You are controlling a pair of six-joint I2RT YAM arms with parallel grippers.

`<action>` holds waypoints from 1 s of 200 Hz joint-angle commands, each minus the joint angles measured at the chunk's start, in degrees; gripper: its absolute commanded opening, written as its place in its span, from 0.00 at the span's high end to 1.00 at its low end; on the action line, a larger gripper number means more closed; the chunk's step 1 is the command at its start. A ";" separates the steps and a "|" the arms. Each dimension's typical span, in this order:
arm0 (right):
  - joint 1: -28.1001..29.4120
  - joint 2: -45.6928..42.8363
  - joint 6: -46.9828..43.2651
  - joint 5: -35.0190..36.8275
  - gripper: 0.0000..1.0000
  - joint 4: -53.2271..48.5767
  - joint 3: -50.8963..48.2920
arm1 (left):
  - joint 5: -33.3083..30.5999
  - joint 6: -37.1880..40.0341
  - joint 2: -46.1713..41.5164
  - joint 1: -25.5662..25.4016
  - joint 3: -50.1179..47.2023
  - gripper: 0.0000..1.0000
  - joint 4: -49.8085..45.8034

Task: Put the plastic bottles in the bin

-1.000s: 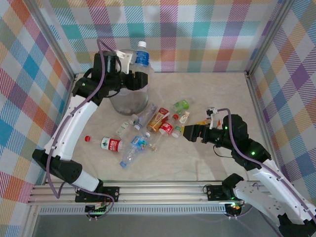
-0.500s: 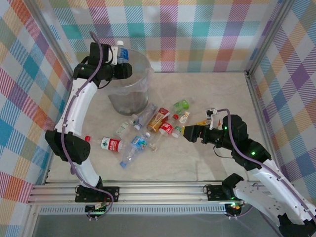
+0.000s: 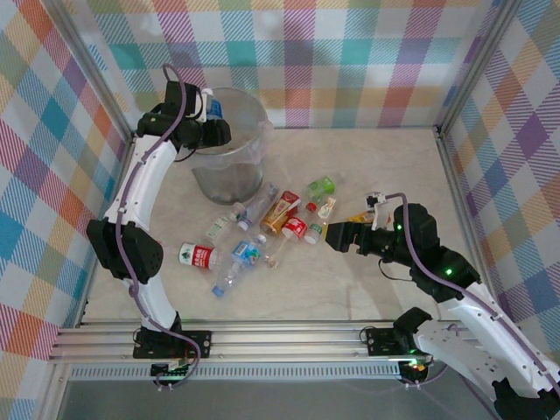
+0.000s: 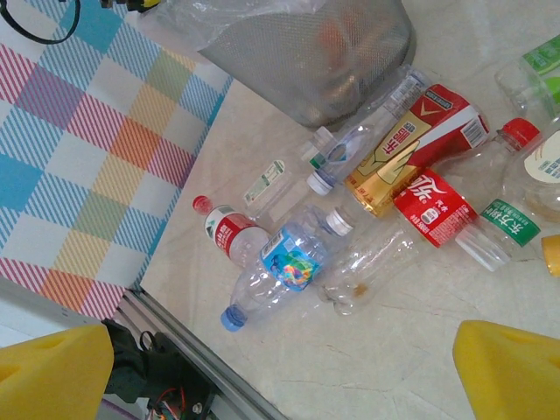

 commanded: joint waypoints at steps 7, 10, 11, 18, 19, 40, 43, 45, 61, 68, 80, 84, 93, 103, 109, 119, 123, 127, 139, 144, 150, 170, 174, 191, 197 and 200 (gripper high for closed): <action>0.33 -0.39 0.79 0.50 0.00 0.51 -0.73 | -1.34 -1.44 0.95 1.08 -1.18 0.41 -1.22; 0.33 -0.39 0.87 0.58 0.00 0.56 -0.76 | -1.43 -1.52 0.98 1.09 -1.26 0.41 -1.16; 0.33 -0.39 0.87 0.55 0.00 0.56 -0.81 | -1.43 -1.57 0.94 1.14 -1.31 0.41 -1.15; 0.33 -0.18 0.87 0.56 0.00 0.57 -0.85 | -1.69 -1.70 0.85 1.23 -1.53 0.41 -1.05; 0.33 -0.20 0.88 0.54 0.00 0.57 -0.81 | -1.60 -1.75 0.83 1.25 -1.53 0.41 -1.05; 0.33 0.28 0.66 0.42 0.00 0.48 -0.42 | -1.51 -2.05 0.81 1.56 -1.83 0.39 -0.79; 0.33 0.33 0.56 0.38 0.00 0.39 -0.41 | -1.46 -2.05 0.76 1.69 -1.82 0.38 -0.72; 0.33 0.32 0.60 0.48 0.00 0.43 -0.41 | -1.37 -2.12 0.80 1.71 -1.83 0.38 -0.70; 0.33 0.10 0.62 0.59 0.00 0.25 -0.50 | -1.60 -2.22 0.64 1.87 -1.80 0.35 -0.63; 0.33 -0.02 0.69 0.58 0.00 0.17 -0.65 | -1.52 -2.23 0.56 1.96 -1.89 0.34 -0.54; 0.33 -0.34 0.79 0.78 0.00 0.02 -0.89 | -1.51 -2.36 0.45 2.14 -1.93 0.32 -0.31; 0.33 -0.43 0.79 0.82 0.00 0.03 -0.94 | -1.49 -2.43 0.35 2.22 -1.90 0.31 -0.22; 0.33 -0.48 0.85 0.89 0.00 -0.13 -1.02 | -1.18 -2.54 0.28 2.41 -1.89 0.31 -0.08; 0.33 -0.65 0.87 0.96 0.00 -0.15 -0.96 | -1.17 -2.65 0.19 2.53 -1.85 0.29 0.00; 0.32 -0.63 0.88 0.96 0.00 -0.14 -0.90 | -1.05 -2.76 0.14 2.66 -1.86 0.29 0.09; 0.33 -0.74 0.84 1.04 0.00 -0.18 -0.94 | -0.90 -2.71 0.05 2.78 -1.78 0.28 0.18; 0.33 -0.68 0.85 0.97 0.00 -0.24 -0.88 | -0.90 -2.76 0.00 2.84 -1.72 0.27 0.18; 0.33 -0.73 0.87 1.00 0.00 -0.30 -0.85 | -0.90 -2.84 -0.01 2.89 -1.79 0.27 0.18; 0.33 -0.66 0.85 1.06 0.00 -0.31 -0.81 | -0.86 -2.87 -0.23 3.02 -1.84 0.27 0.27; 0.33 -0.57 0.80 1.05 0.00 -0.32 -0.77 | -0.90 -2.93 -0.30 3.02 -1.80 0.26 0.35; 0.33 -0.52 0.76 1.05 0.00 -0.34 -0.74 | -0.73 -2.92 -0.34 3.03 -1.81 0.26 0.44; 0.33 -0.13 0.68 0.97 0.00 -0.48 -0.42 | -0.62 -3.20 -0.67 3.02 -1.89 0.25 0.70; 0.33 0.00 0.63 0.96 0.00 -0.48 -0.33 | -0.40 -3.15 -0.75 3.03 -1.89 0.25 0.75; 0.33 0.30 0.44 1.17 0.00 -0.65 -0.16 | 0.21 -3.15 -1.64 3.00 -2.52 0.23 1.59; 0.33 0.45 0.30 1.39 0.00 -0.71 -0.16 | 0.55 -3.20 -2.18 2.95 -2.95 0.22 2.11; 0.33 0.53 0.32 1.49 0.00 -0.76 -0.09 | 0.85 -3.12 -2.52 2.97 -3.22 0.22 2.41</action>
